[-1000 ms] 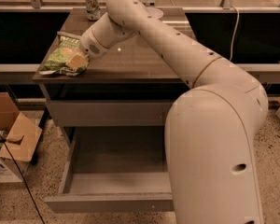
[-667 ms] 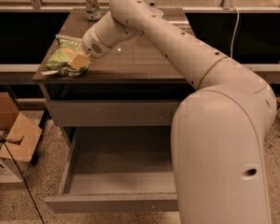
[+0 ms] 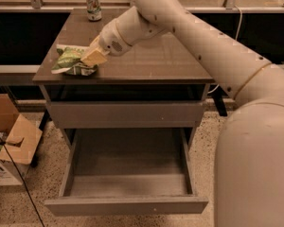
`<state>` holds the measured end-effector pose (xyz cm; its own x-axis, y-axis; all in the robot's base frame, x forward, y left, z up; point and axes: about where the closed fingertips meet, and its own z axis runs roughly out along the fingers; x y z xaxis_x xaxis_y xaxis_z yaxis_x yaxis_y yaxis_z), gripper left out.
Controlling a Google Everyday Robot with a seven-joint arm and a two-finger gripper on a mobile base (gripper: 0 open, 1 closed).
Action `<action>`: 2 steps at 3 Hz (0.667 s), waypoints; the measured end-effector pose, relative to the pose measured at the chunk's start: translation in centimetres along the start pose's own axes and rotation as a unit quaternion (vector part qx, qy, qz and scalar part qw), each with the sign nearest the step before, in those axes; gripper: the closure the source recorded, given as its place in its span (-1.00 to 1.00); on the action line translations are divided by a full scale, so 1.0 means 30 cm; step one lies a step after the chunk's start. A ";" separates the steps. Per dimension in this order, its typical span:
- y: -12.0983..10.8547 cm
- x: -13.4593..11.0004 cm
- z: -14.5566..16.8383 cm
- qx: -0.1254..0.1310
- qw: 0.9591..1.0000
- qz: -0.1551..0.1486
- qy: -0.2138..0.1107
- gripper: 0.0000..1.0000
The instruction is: Place green jalapeno chip bag into middle drawer
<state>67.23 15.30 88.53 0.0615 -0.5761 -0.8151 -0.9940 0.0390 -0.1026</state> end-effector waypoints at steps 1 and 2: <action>0.166 0.062 -0.184 -0.017 0.998 -0.024 -0.053 1.00; 0.301 0.149 -0.305 -0.037 0.995 -0.039 -0.080 1.00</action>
Offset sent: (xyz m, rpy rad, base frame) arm -0.1442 -0.1573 0.0020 0.2057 -0.0373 0.1758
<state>57.70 5.60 89.17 0.1471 -0.4369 -0.8874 -0.9891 -0.0650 -0.1320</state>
